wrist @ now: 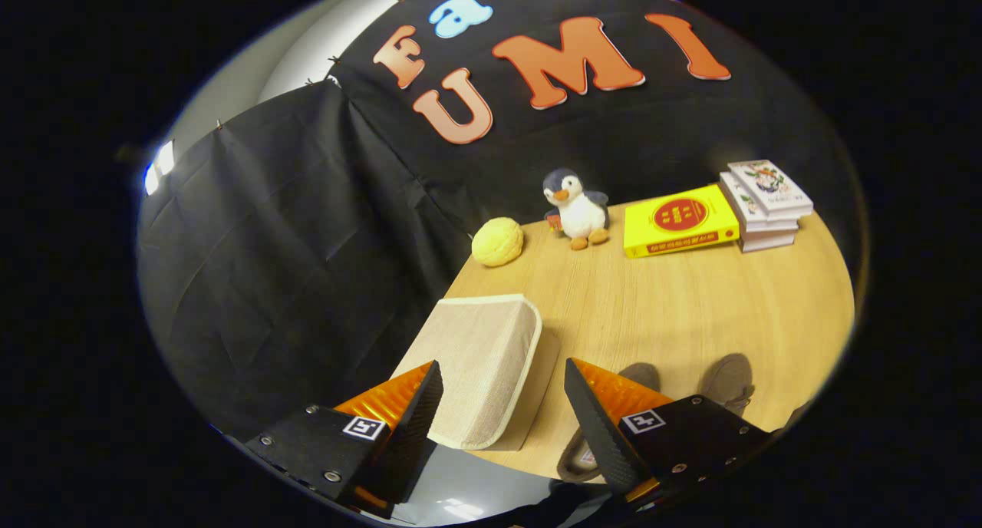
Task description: Open the storage box then place both shoes into the box .Put the left shoe in first, then the right shoe, with the right side of both shoes facing outward in a uniform manner.
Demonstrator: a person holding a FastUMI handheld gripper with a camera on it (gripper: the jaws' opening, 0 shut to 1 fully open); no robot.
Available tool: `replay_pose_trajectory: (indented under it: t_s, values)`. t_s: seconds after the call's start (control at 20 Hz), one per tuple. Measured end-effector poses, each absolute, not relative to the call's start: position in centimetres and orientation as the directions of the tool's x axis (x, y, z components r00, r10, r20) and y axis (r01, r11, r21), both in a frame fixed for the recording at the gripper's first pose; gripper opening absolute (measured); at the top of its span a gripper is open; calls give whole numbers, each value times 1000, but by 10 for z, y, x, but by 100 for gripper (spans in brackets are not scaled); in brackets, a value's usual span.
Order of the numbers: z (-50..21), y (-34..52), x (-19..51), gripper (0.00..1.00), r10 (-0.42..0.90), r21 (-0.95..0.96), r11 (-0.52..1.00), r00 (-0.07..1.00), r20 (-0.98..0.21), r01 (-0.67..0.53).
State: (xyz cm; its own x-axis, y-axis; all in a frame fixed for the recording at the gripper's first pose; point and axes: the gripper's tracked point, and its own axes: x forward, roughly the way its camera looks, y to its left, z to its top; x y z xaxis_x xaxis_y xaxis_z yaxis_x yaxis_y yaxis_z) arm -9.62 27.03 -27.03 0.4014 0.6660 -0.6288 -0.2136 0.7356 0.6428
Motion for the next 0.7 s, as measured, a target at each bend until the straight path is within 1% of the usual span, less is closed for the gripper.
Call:
replay_pose_trajectory:
  t_s: [0.1, 0.3, 0.5, 0.6, 0.7]
  values:
    - [-286, 282, -105, 96, 688, 670, 718, 340, -641, -191]
    - [-316, 303, -118, 96, 721, 697, 691, 248, -648, -188]
    - [-344, 326, -126, 96, 766, 759, 641, 159, -623, -114]
    - [-360, 335, -130, 94, 773, 768, 633, 121, -623, -94]
    - [-369, 344, -134, 94, 784, 782, 619, 92, -613, -69]
